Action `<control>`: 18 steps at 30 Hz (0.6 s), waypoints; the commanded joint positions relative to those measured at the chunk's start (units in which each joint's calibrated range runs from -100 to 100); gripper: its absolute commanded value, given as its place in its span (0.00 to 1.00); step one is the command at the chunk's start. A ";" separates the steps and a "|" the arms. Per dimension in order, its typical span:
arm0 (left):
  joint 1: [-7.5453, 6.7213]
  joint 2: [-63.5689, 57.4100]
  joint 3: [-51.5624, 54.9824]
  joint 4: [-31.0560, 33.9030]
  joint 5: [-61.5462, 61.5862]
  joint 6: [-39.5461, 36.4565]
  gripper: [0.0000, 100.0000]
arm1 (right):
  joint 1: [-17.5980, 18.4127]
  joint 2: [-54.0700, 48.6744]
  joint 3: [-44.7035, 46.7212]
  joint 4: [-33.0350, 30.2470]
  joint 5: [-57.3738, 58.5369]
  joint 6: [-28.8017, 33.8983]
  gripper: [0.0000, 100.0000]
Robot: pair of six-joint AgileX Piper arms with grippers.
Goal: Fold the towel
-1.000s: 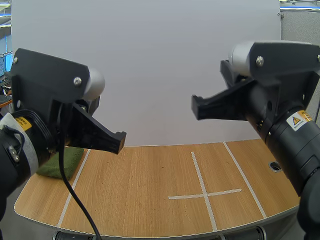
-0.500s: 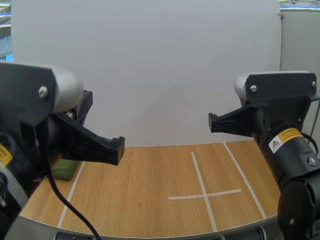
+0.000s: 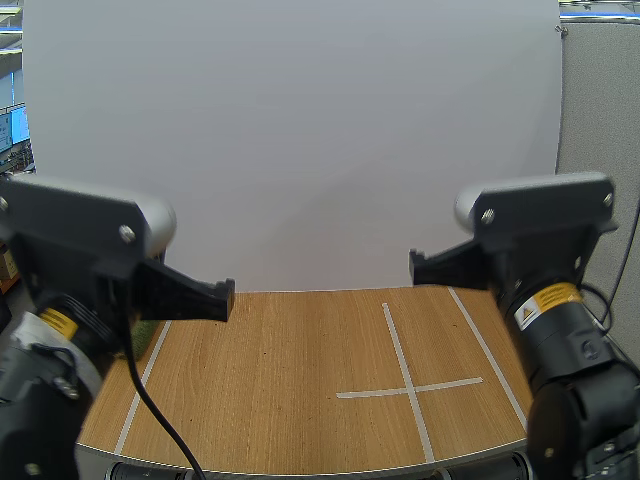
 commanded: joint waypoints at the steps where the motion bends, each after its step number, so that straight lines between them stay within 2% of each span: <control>1: -0.10 -0.22 11.92 0.12 -5.89 0.60 0.00 | 0.12 -0.36 6.04 1.56 -3.40 -0.83 0.00; 5: -0.10 -0.22 16.10 0.12 -6.36 0.60 0.00 | 0.12 -0.36 6.08 7.04 8.52 -0.83 0.00; 8: -0.10 -0.22 20.36 -0.10 -14.69 0.60 0.00 | 0.12 -0.36 8.08 10.74 14.89 -0.83 0.00; 14: -0.10 -0.22 32.22 -0.10 -36.22 0.50 0.00 | 0.12 -0.36 18.65 12.61 -2.93 -0.83 0.00; 16: -0.10 -0.22 33.07 -0.23 -38.30 0.23 0.00 | 0.12 -0.36 21.50 12.61 -5.49 -0.83 0.00; 18: -0.10 -0.22 33.07 -0.53 -34.23 0.23 0.00 | 0.12 -0.36 23.74 12.19 -6.88 -0.83 0.00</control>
